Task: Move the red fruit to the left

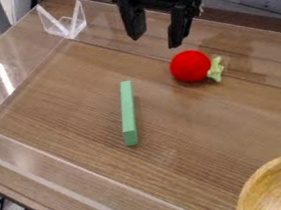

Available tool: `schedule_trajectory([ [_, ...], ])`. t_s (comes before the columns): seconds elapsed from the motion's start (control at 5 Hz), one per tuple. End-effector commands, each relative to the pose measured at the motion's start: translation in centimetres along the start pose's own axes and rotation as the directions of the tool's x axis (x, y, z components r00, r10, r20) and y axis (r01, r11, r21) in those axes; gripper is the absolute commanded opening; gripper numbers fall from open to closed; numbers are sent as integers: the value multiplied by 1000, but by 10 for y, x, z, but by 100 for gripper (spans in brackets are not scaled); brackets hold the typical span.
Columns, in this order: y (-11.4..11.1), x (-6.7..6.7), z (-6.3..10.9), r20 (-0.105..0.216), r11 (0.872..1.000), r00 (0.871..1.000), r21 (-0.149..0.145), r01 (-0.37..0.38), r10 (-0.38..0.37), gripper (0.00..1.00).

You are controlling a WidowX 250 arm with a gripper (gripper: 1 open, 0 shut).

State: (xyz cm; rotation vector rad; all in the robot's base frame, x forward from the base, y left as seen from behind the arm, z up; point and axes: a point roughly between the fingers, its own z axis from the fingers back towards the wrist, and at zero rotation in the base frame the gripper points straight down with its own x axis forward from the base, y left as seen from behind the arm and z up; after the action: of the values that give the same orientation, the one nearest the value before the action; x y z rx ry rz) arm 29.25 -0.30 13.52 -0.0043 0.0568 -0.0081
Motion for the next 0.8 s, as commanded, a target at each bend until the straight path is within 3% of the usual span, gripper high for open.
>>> schedule_trajectory([
  [0.0, -5, 8, -11, -4, 1000, 1000, -3, 29, -29, 100],
  [0.2, -12, 19, -26, -3, 999, 999, -7, 53, -53, 100],
  [0.6, -19, 40, -39, 34, 990, 989, 0, 142, -142, 100],
])
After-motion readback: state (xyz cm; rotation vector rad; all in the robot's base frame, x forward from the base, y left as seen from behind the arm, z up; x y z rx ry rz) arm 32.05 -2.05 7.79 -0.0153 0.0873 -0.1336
